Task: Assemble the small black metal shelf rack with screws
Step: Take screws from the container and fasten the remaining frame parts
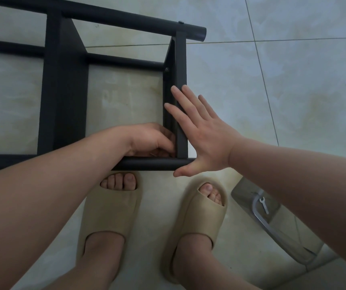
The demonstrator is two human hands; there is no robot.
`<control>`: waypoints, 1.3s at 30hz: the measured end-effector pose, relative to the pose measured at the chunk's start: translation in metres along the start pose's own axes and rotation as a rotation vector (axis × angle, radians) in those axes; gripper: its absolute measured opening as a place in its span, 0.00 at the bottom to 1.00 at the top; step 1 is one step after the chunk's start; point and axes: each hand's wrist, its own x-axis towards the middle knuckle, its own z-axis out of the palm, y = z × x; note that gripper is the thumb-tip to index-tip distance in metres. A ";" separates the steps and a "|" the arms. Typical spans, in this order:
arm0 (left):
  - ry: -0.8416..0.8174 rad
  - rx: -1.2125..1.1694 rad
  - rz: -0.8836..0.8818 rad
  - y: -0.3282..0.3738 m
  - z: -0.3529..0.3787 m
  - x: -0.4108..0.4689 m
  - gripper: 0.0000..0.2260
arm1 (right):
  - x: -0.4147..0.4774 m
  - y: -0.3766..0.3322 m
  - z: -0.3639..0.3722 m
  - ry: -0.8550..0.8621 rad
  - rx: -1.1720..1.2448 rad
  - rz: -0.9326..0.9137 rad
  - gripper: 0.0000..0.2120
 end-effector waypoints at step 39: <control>0.252 1.294 0.040 0.152 0.181 -0.097 0.12 | -0.258 -0.018 -0.090 -0.195 0.124 0.699 0.29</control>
